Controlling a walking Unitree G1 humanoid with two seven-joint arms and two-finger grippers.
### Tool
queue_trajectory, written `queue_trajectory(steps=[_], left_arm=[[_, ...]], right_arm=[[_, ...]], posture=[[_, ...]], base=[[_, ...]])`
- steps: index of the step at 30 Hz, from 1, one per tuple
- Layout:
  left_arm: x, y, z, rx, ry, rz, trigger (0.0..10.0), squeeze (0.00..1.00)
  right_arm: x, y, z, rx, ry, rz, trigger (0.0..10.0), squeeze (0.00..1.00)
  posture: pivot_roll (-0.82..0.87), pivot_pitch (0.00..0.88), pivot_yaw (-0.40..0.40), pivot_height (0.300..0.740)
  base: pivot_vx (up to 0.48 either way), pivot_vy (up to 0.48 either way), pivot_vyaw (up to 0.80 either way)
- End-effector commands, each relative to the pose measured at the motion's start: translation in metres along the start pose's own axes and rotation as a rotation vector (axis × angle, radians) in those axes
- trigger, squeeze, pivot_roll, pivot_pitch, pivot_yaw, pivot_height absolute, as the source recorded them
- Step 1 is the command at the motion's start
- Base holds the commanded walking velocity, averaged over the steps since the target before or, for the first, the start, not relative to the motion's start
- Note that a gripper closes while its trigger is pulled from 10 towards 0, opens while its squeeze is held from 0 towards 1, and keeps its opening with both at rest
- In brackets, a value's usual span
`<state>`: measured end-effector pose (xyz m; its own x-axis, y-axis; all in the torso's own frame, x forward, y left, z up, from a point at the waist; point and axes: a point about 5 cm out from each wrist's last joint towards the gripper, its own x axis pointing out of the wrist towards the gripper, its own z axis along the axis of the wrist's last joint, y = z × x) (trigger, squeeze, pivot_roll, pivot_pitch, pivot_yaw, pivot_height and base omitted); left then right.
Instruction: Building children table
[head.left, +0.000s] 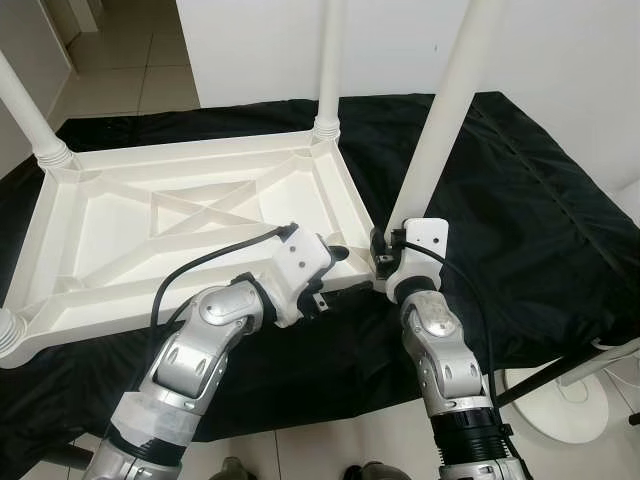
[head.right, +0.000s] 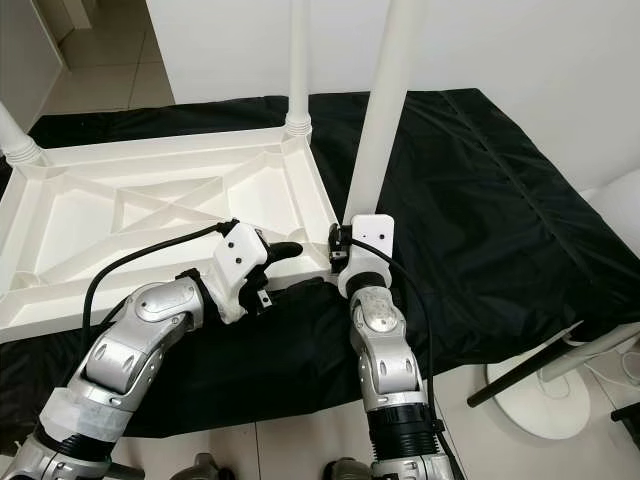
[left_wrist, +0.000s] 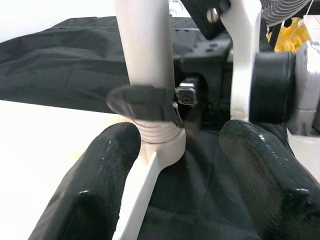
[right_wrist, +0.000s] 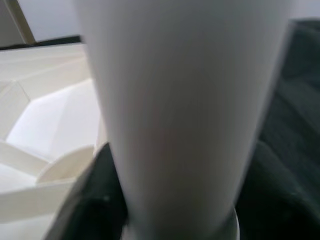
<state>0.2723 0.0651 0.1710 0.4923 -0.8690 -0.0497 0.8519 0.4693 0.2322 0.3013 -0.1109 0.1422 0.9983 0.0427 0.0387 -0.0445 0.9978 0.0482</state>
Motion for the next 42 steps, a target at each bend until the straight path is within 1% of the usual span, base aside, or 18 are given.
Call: queue_trajectory(steps=[1,3,8,9,10,11,12,14,19,20,25,33,34,35,36,38,39,42], left_arm=[[0.000,0.002,0.001,0.004,0.001,0.014,10.0,0.00],[-0.001,0.003,0.000,0.008,0.005,0.023,10.0,0.00],[-0.001,0.001,0.000,0.006,0.007,0.021,10.0,0.00],[-0.001,0.001,0.000,0.005,0.006,0.021,10.0,0.00],[-0.001,0.001,0.000,0.005,0.006,0.021,10.0,0.00],[-0.001,0.001,0.000,0.004,0.006,0.021,10.0,0.00],[-0.001,0.001,0.000,0.003,0.006,0.022,10.0,0.00],[0.000,0.001,-0.001,0.003,0.007,0.022,10.0,0.00],[0.002,0.002,0.000,0.008,0.005,0.020,10.0,0.00],[0.002,0.002,0.000,0.008,0.005,0.020,10.0,0.00],[0.002,0.003,0.001,0.011,0.002,0.021,10.0,0.00],[0.003,0.003,0.002,0.013,-0.002,0.024,10.0,0.00],[0.003,0.003,0.002,0.014,-0.003,0.026,10.0,0.00],[0.003,0.003,0.002,0.014,-0.003,0.026,10.0,0.00],[0.003,0.003,0.002,0.014,-0.004,0.027,10.0,0.00],[0.003,0.003,0.002,0.015,-0.005,0.028,10.0,0.00],[0.003,0.003,0.002,0.015,-0.005,0.029,10.0,0.00],[0.002,0.003,0.002,0.013,-0.004,0.037,10.0,0.00]], right_arm=[[-0.002,-0.001,-0.005,0.020,0.026,-0.010,10.0,1.00],[-0.005,-0.001,0.000,0.019,-0.007,0.012,10.0,1.00],[-0.007,-0.007,0.000,0.000,-0.005,0.043,10.0,1.00],[-0.009,-0.009,-0.001,-0.010,0.003,0.092,10.0,0.21],[-0.009,-0.009,-0.001,-0.010,0.003,0.092,10.0,0.21],[-0.011,-0.010,-0.002,-0.016,0.008,0.127,10.0,0.21],[-0.012,-0.012,-0.003,-0.032,0.009,0.177,10.0,0.00],[-0.012,-0.014,-0.003,-0.050,0.009,0.221,10.0,0.00],[-0.004,-0.027,0.003,-0.172,-0.025,0.397,10.0,0.00],[-0.004,-0.027,0.003,-0.172,-0.025,0.397,10.0,0.00],[0.004,-0.035,0.007,-0.213,-0.026,0.489,10.0,0.00],[0.017,-0.036,0.005,-0.251,-0.006,0.590,10.0,0.00],[0.019,-0.035,0.003,-0.256,0.008,0.607,4.9,0.00],[0.019,-0.035,0.003,-0.256,0.008,0.607,4.9,0.00],[0.020,-0.035,0.001,-0.255,0.016,0.625,1.5,0.00],[0.020,-0.034,0.000,-0.254,0.020,0.635,1.5,0.00],[0.020,-0.035,-0.001,-0.247,0.024,0.645,0.0,0.00],[0.016,-0.038,-0.007,-0.238,0.043,0.650,0.0,0.00]], posture=[[-0.08,0.044,0.017,0.740],[-0.08,0.044,0.017,0.740],[-0.08,0.052,0.022,0.740],[-0.08,0.053,0.020,0.740],[-0.08,0.053,0.020,0.740],[-0.08,0.053,0.020,0.740],[-0.09,0.055,0.022,0.740],[-0.09,0.055,0.022,0.740],[-0.09,0.049,0.021,0.740],[-0.09,0.049,0.021,0.740],[-0.09,0.044,0.019,0.740],[-0.09,0.042,0.018,0.740],[-0.08,0.039,0.014,0.740],[-0.08,0.039,0.014,0.740],[-0.08,0.038,0.009,0.740],[-0.08,0.038,0.009,0.740],[-0.07,0.037,0.006,0.740],[-0.07,0.037,0.002,0.740]], base=[[0.000,0.000,0.00],[0.000,0.000,0.00],[0.000,0.000,0.00],[0.000,0.000,0.00],[0.000,0.000,0.00],[0.000,0.000,0.00],[0.000,0.000,0.00],[0.000,0.000,0.00],[0.000,0.000,0.00],[0.000,0.000,0.00],[0.000,0.000,0.00],[0.000,0.000,0.00],[0.000,0.000,0.00],[0.000,0.000,0.00],[0.000,0.000,0.00],[0.000,0.000,0.00],[0.000,0.000,0.00],[0.000,0.000,0.00]])
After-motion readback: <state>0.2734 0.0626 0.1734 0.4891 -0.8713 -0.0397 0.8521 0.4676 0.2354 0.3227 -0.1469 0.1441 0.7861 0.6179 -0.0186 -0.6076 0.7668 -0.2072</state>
